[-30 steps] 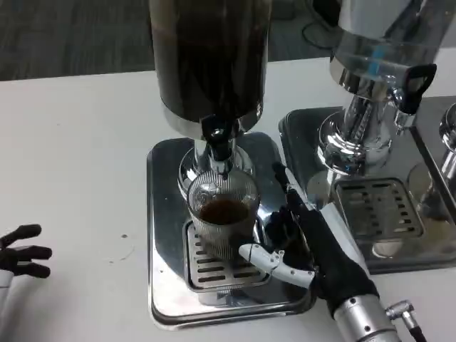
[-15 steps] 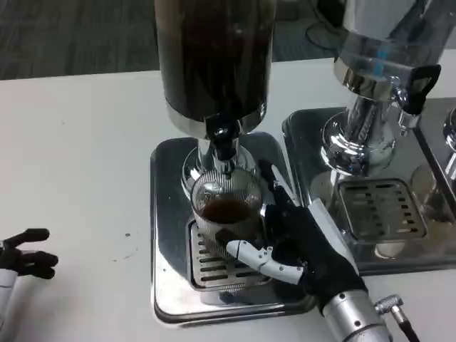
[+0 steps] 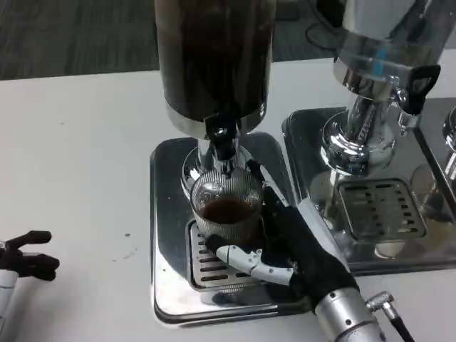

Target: Grasp the cup under the faucet to collect the drink, then remove the cup.

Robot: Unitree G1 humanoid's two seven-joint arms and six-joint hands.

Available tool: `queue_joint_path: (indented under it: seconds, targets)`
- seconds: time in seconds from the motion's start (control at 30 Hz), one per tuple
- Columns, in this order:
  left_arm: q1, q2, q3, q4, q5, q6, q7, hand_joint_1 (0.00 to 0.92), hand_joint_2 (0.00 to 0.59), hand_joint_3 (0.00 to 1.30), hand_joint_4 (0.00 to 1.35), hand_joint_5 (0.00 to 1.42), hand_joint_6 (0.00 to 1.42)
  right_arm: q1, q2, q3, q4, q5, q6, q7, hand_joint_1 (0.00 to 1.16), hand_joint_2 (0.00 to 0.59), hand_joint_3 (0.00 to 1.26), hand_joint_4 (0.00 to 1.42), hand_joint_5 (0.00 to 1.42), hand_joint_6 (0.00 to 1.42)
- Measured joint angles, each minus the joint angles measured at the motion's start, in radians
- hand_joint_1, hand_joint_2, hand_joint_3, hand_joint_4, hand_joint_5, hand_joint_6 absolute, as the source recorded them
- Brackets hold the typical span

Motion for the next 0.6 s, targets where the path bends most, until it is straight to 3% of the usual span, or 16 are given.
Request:
queue_joint_path:
  seconds: [0.33,0.6]
  targets:
    - [0.010,0.000,0.000,-0.008,0.000,0.000,0.000,0.000,0.175,0.48,0.63,0.63,0.31,-0.035,0.017,-0.002,0.045,0.019,0.003,-0.008,0.72,0.161,0.00,0.00,0.00,0.23]
    - [0.015,-0.004,0.000,-0.013,0.000,0.000,0.000,0.000,0.178,0.49,0.63,0.63,0.31,-0.050,0.016,-0.001,0.061,0.022,0.000,-0.008,0.76,0.155,0.00,0.07,0.13,0.32]
